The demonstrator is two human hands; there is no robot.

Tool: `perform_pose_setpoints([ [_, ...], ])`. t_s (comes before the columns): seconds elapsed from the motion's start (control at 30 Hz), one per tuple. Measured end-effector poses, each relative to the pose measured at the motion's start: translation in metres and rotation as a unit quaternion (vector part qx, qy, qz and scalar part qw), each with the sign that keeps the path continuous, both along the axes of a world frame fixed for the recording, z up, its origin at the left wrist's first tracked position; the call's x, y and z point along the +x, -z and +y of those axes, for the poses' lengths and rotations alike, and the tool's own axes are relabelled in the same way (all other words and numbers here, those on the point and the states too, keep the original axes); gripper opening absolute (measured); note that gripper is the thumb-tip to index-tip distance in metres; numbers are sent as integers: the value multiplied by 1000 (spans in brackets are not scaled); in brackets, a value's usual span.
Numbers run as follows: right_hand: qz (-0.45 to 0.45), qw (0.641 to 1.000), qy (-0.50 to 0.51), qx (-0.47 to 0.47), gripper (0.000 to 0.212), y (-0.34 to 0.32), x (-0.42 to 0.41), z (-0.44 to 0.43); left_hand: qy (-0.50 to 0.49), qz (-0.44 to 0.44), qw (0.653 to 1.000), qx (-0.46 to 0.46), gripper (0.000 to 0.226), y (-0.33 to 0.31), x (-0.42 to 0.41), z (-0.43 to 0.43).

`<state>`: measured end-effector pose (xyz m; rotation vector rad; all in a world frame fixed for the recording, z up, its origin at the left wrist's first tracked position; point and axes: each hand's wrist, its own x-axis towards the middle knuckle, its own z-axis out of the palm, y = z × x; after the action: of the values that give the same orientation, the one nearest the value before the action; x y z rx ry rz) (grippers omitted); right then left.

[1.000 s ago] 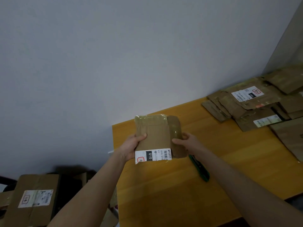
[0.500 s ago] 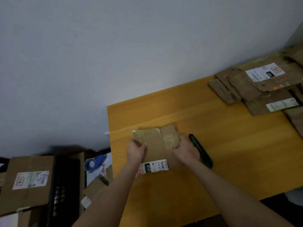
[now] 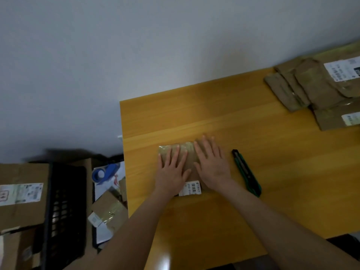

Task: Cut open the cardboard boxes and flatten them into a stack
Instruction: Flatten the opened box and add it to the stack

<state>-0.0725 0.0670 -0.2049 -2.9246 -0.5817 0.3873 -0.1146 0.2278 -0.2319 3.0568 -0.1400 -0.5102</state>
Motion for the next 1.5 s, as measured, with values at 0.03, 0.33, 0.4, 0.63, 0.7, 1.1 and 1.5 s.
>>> perform_pose_setpoints([
  [0.03, 8, 1000, -23, -10, 63, 6, 3, 2, -2, 5, 1000, 1, 66, 3, -1, 0],
  [0.33, 13, 999, -31, -41, 61, 47, 3, 7, -8, -61, 997, -44, 64, 10, -4, -1],
  [0.4, 5, 999, -26, -32, 62, 42, 1, 7, -5, -61, 997, -49, 65, 10, -6, -1],
  [0.63, 15, 999, -18, -37, 64, 39, 8, 8, -3, -67, 997, -35, 66, 11, -1, 1],
  [0.7, 22, 998, -22, -49, 61, 43, 9, 8, -7, -68, 997, -34, 67, 12, 1, 1],
  [1.1, 22, 998, -29, -49, 59, 52, 6, 7, -31, -36, 999, -21, 68, 19, -4, 1],
  [1.5, 77, 972, 216, -55, 71, 7, -26, -76, -293, -8, 945, -142, 94, -17, -17, 1],
])
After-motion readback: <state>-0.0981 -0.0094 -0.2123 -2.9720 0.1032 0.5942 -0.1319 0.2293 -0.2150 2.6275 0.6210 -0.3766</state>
